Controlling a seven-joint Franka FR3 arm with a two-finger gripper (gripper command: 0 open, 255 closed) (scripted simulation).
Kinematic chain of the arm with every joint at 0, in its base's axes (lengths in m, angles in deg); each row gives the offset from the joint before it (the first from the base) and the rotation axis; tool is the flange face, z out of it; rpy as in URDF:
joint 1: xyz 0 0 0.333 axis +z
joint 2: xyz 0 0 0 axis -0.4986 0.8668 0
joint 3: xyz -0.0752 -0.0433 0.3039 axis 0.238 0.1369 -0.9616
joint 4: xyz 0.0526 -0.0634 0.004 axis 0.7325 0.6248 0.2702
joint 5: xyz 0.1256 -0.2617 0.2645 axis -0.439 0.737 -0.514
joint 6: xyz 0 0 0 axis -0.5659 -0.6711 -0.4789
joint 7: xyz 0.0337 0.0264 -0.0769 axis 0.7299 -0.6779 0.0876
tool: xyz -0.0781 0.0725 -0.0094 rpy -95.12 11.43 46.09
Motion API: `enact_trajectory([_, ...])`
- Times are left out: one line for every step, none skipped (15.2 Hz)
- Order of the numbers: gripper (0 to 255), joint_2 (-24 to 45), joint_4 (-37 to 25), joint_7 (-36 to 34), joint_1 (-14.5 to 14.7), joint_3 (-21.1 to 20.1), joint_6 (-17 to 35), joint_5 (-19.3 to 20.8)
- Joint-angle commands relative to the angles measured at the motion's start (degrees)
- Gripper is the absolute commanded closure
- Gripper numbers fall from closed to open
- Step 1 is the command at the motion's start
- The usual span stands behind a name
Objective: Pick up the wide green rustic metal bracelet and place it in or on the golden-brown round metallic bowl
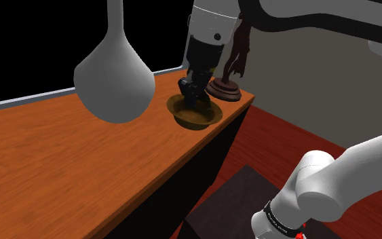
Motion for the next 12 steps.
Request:
enact_trajectory([255, -0.03, 0.05, -0.01, 0.01, -0.01, 0.04, -0.01])
enact_trajectory([255, -0.03, 0.05, -0.01, 0.01, -0.01, 0.04, -0.01])
enact_trajectory([255, -0.03, 0.05, -0.01, 0.01, -0.01, 0.04, -0.01])
enact_trajectory([0, -0.03, 0.05, -0.01, 0.01, -0.01, 0.04, -0.01])
enact_trajectory([0, -0.03, 0.05, -0.01, 0.01, -0.01, 0.04, -0.01])
enact_trajectory([0, -0.03, 0.05, -0.01, 0.01, -0.01, 0.04, -0.01])
enact_trajectory([0, -0.03, 0.05, -0.01, 0.01, -0.01, 0.04, -0.01])
enact_trajectory([0, -0.03, 0.05, -0.01, 0.01, -0.01, 0.04, -0.01])
enact_trajectory([0, -0.03, 0.05, -0.01, 0.01, -0.01, 0.04, -0.01])
enact_trajectory([0, 0.43, -2.31, -0.13, -0.08, -0.01, -1.88, 0.14])
enact_trajectory([0, 0.98, -4.75, -0.28, -0.17, -0.03, -3.8, 0.31])
enact_trajectory([0, 1.61, -7.3, -0.44, -0.27, -0.09, -5.73, 0.49])
